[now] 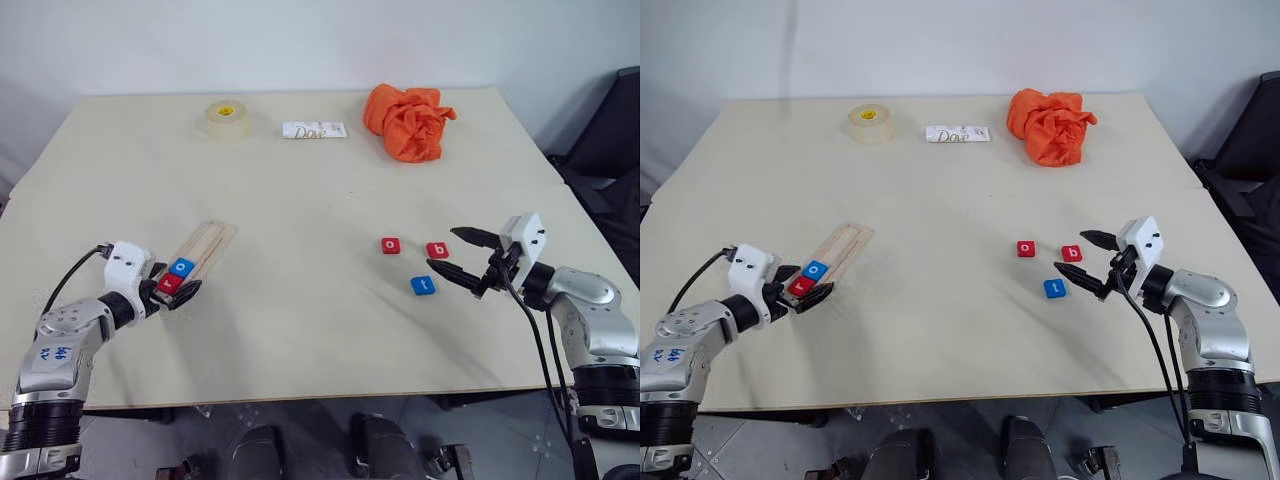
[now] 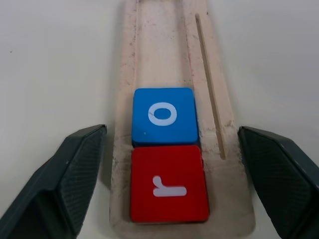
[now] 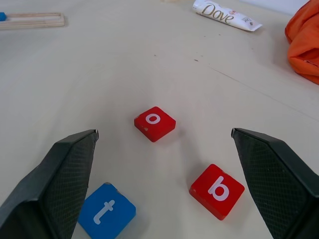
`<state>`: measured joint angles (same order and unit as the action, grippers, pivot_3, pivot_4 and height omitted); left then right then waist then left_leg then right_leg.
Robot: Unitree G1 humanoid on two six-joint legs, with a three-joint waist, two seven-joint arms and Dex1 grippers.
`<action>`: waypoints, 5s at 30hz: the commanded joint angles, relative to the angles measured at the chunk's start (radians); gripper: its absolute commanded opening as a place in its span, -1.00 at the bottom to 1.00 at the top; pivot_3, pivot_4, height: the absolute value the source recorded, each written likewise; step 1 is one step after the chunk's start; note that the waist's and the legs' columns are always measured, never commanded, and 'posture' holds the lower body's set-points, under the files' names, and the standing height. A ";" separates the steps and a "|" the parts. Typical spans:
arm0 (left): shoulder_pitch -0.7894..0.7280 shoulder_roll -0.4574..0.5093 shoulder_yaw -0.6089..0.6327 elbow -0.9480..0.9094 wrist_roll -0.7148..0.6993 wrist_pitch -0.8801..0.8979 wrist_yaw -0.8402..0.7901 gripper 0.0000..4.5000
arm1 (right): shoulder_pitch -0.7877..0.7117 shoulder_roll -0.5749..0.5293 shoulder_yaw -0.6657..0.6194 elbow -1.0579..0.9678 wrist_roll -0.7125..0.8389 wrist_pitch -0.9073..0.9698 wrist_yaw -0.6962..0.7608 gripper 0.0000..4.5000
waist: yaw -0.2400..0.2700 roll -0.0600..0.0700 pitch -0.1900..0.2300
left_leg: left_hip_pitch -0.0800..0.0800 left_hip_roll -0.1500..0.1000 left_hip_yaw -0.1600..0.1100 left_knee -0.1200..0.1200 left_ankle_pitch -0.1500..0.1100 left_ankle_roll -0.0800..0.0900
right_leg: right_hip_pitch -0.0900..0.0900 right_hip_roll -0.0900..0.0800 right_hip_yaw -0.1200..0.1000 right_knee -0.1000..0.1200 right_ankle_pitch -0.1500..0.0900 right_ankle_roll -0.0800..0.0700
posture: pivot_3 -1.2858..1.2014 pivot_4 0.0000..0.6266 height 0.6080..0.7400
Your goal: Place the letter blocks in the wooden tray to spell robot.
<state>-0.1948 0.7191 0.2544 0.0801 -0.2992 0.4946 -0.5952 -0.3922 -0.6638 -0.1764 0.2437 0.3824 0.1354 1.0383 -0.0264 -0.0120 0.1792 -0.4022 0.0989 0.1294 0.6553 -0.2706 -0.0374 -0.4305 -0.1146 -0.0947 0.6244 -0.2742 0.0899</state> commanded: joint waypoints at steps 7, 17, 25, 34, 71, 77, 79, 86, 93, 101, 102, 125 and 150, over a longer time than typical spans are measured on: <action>0.033 0.013 -0.025 -0.022 0.008 0.137 -0.010 1.00 | -0.008 -0.020 -0.035 -0.018 0.014 -0.017 -0.001 0.99 | 0.000 0.001 0.000 | 0.001 0.000 0.000 0.000 0.000 0.000 | 0.000 0.000 0.001 0.000 0.000 0.000 | 0.03 -0.52 1.00; 0.062 0.012 -0.009 -0.039 0.013 0.194 0.017 0.51 | -0.035 -0.018 -0.021 0.009 0.006 -0.038 0.015 1.00 | -0.003 0.002 -0.001 | 0.015 0.000 0.011 -0.007 0.000 0.000 | 0.004 0.001 0.011 0.002 0.000 0.000 | 0.03 -0.52 1.00; 0.042 0.016 0.000 -0.026 0.007 -0.036 -0.086 0.51 | -0.035 -0.029 -0.031 0.010 0.010 -0.040 0.026 1.00 | -0.003 0.002 -0.001 | 0.016 0.000 0.016 -0.007 -0.001 0.000 | 0.002 0.001 0.015 0.002 0.000 0.000 | 0.03 -0.52 1.00; -0.102 0.058 -0.145 -0.070 -0.013 -0.174 -0.362 0.51 | -0.022 -0.041 -0.039 0.002 0.017 -0.043 0.031 1.00 | 0.000 0.000 0.000 | 0.013 0.000 0.016 -0.007 -0.002 0.000 | 0.000 0.001 0.015 0.000 0.000 0.000 | 0.03 -0.52 1.00; -0.353 -0.085 -0.533 -0.040 0.176 -0.237 -0.581 0.99 | 0.199 -0.170 -0.063 -0.154 0.081 -0.080 0.225 1.00 | 0.003 -0.003 0.002 | 0.013 0.000 0.017 -0.003 -0.002 -0.001 | 0.001 0.003 0.018 -0.002 0.001 0.002 | 0.03 -0.52 1.00; -0.311 -0.076 -0.420 -0.078 0.079 -0.267 -0.581 0.99 | 0.166 -0.176 -0.072 -0.140 0.081 -0.058 0.212 1.00 | -0.001 -0.003 0.002 | 0.012 0.000 0.017 -0.003 -0.002 -0.002 | 0.001 0.003 0.018 -0.002 0.001 0.002 | 0.03 -0.52 1.00; -0.279 -0.081 -0.347 -0.077 0.027 -0.315 -0.577 0.99 | 0.163 -0.183 -0.075 -0.146 0.074 -0.017 0.178 1.00 | 0.000 -0.003 0.002 | 0.013 0.001 0.017 -0.003 -0.002 -0.002 | 0.001 0.003 0.018 -0.002 0.001 0.002 | 0.03 -0.52 1.00; -0.134 -0.151 -0.104 -0.036 -0.245 -0.499 -0.722 0.99 | 0.198 -0.155 -0.110 -0.319 0.078 0.250 -0.092 1.00 | 0.001 -0.003 0.002 | 0.013 0.000 0.017 -0.003 -0.002 -0.002 | 0.001 0.002 0.018 -0.002 0.001 0.002 | 0.03 -0.52 1.00; -0.114 -0.183 -0.059 0.137 -0.278 -0.654 -0.866 0.99 | 0.259 -0.053 -0.160 -0.505 0.069 0.388 -0.361 1.00 | 0.004 -0.003 0.002 | 0.012 0.000 0.016 -0.002 -0.004 0.002 | 0.002 0.002 0.018 -0.002 0.001 0.002 | 0.03 -0.52 1.00; -0.140 -0.189 -0.077 0.266 -0.272 -0.730 -0.967 0.99 | 0.293 -0.017 -0.153 -0.559 0.074 0.457 -0.444 1.00 | 0.001 -0.004 0.002 | 0.012 0.000 0.016 -0.003 -0.005 0.003 | 0.002 0.002 0.018 -0.003 0.001 0.003 | 0.03 -0.52 1.00; -0.143 -0.189 -0.081 0.267 -0.274 -0.728 -0.968 0.99 | 0.295 -0.017 -0.153 -0.561 0.075 0.460 -0.446 1.00 | 0.001 -0.004 0.002 | 0.012 0.000 0.016 -0.003 -0.005 0.003 | 0.002 0.002 0.018 -0.003 0.001 0.003 | 0.03 -0.52 1.00; -0.052 -0.135 -0.098 0.094 -0.315 -0.659 -0.930 0.99 | -0.046 0.202 0.025 -0.169 -0.096 0.431 -0.672 1.00 | -0.002 -0.004 0.001 | 0.011 0.001 0.017 -0.005 -0.005 0.003 | 0.000 0.002 0.018 -0.004 0.000 0.001 | 0.03 -0.52 1.00; -0.054 -0.123 -0.055 0.153 -0.310 -0.679 -0.936 1.00 | 0.046 0.242 -0.044 -0.522 -0.055 0.618 -0.760 -0.35 | -0.002 -0.004 0.001 | 0.009 0.001 0.017 -0.007 -0.005 0.003 | -0.003 0.003 0.018 -0.004 0.000 0.001 | 0.03 -0.52 1.00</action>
<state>-0.2390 0.5816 0.1795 0.2304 -0.5969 -0.1698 -1.4999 -0.3637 -0.4133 -0.1873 -0.1827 0.3022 0.7196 0.2911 -0.0283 -0.0164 0.1803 -0.3931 0.1002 0.1465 0.6486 -0.2761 -0.0347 -0.4332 -0.1120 -0.0772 0.6203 -0.2743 0.0909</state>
